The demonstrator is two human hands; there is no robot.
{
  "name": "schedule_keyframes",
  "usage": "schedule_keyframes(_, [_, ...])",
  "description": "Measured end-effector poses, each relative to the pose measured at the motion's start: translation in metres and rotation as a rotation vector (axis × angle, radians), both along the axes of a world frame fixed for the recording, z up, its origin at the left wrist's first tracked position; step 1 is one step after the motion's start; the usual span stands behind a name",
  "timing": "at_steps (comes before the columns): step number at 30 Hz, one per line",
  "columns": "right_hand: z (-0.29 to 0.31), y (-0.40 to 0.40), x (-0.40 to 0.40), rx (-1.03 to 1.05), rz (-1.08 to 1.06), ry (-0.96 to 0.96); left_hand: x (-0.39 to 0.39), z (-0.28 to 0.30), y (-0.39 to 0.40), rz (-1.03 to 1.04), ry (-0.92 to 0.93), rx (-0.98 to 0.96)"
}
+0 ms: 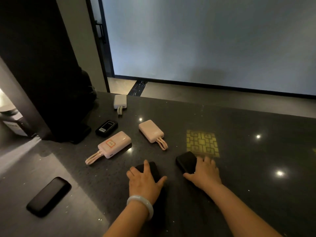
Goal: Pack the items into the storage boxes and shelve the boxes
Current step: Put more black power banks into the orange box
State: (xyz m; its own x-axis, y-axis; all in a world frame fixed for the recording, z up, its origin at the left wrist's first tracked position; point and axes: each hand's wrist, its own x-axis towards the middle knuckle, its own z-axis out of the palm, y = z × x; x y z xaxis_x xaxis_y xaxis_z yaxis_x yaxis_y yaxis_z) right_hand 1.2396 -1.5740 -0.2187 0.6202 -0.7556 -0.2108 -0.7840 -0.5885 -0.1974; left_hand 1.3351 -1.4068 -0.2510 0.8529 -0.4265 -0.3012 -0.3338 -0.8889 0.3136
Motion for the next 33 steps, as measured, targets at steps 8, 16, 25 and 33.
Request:
schedule_keyframes(8, [-0.001,0.003,-0.092,0.121,-0.086,-0.032,-0.048,-0.001,-0.025,-0.224,-0.145,0.072])
schedule_keyframes(16, [0.049,-0.022,-0.228,0.077,-0.231,-0.299,-0.131,0.021,-0.075,-0.474,-0.028,-0.151])
schedule_keyframes(25, [0.135,-0.018,-0.425,-0.212,-0.521,-0.385,-0.294,0.092,-0.142,-0.926,0.135,-0.389])
schedule_keyframes(33, [0.141,0.029,-0.612,-0.302,-0.878,-0.35,-0.429,0.111,-0.151,-1.289,0.106,-0.515])
